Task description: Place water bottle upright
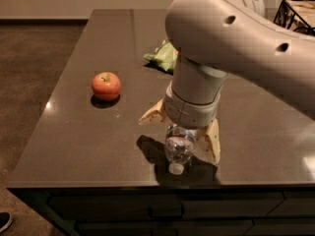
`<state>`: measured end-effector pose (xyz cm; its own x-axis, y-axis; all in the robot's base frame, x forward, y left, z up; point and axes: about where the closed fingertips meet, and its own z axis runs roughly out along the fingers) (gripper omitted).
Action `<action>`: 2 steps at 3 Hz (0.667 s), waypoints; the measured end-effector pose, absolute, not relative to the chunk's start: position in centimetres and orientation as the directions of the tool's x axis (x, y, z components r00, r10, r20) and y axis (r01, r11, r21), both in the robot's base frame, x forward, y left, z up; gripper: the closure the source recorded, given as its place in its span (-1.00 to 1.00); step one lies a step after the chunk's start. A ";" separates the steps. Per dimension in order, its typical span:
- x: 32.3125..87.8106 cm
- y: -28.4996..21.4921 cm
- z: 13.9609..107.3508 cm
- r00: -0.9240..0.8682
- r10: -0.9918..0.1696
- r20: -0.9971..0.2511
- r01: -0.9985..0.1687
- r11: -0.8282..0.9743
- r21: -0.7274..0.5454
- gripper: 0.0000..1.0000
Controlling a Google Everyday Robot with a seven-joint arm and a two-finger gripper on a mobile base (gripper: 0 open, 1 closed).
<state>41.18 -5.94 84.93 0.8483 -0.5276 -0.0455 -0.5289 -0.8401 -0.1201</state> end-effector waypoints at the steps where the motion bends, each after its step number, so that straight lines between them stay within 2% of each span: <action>1: 42.0 -6.5 84.7 0.859 -0.512 -0.025 -0.512 -0.855 -0.083 -0.63; 2: 42.7 -7.3 84.7 0.848 -0.530 -0.019 -0.530 -0.846 -0.058 -0.17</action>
Offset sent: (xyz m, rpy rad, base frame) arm 0.0239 -0.0260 -0.0037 -0.1006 0.0352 -0.0271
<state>42.74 -7.35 84.72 0.8478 -0.5299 -0.0186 -0.5300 -0.8460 -0.0584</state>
